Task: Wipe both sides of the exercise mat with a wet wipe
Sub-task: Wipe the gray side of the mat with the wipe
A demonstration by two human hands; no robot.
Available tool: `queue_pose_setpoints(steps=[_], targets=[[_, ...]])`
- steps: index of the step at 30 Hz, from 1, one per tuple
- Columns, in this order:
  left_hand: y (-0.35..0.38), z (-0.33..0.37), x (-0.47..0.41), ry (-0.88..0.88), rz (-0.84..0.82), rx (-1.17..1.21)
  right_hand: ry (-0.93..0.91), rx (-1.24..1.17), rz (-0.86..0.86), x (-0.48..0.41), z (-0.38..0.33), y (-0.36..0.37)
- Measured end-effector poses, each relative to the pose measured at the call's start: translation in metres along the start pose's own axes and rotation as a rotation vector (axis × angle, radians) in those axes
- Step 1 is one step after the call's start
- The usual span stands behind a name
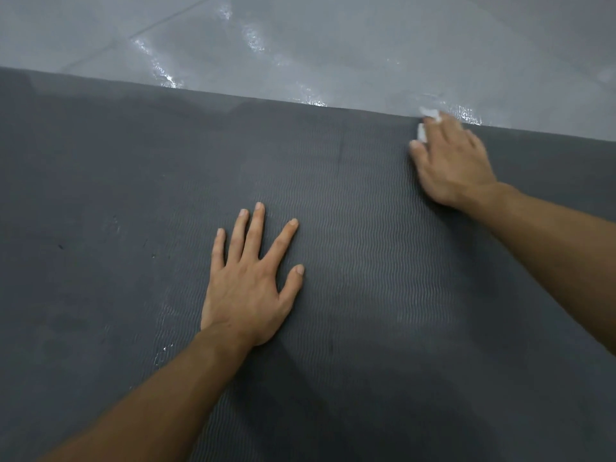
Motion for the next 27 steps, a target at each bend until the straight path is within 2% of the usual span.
queue_pose_setpoints(steps=[4, 6, 8, 11, 15, 18, 20, 22, 27], targets=[[0.001, -0.001, -0.001, -0.004, -0.005, -0.009, 0.181, 0.013, 0.030, 0.015, 0.059, 0.006], [0.000, -0.001, -0.001, 0.000, 0.003, -0.003, 0.202, -0.037, -0.008, 0.013, 0.060, 0.010], [0.001, -0.001, -0.001, 0.001, 0.007, 0.001, 0.140, -0.079, -0.046, 0.011, 0.041, 0.009], [0.001, -0.002, -0.001, 0.000, 0.003, -0.008, -0.138, -0.059, -0.087, 0.035, -0.018, 0.008], [0.001, -0.001, -0.001, -0.002, 0.011, -0.003, -0.518, 0.008, -0.131, 0.126, -0.091, 0.011], [0.001, 0.000, -0.001, 0.000, 0.020, -0.005, -0.840, 0.101, -0.188, 0.203, -0.117, 0.014], [0.001, 0.000, -0.001, 0.006, 0.029, 0.001, -0.967, 0.146, -0.207, 0.229, -0.114, 0.017], [0.001, -0.001, -0.001, 0.004, 0.029, 0.004, -0.929, 0.169, -0.191, 0.215, -0.102, 0.017], [0.001, -0.001, 0.000, 0.009, 0.019, 0.014, -0.345, 0.111, -0.078, 0.096, -0.028, 0.013]])
Point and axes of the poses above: each hand's wrist, its own x-axis away from the middle knuckle, its own y-axis out of the palm, z = x × y, the point moved 8 cm from there along -x, towards the middle knuckle, and after that the axes turned 11 degrees about x, right-handed, at the moved point
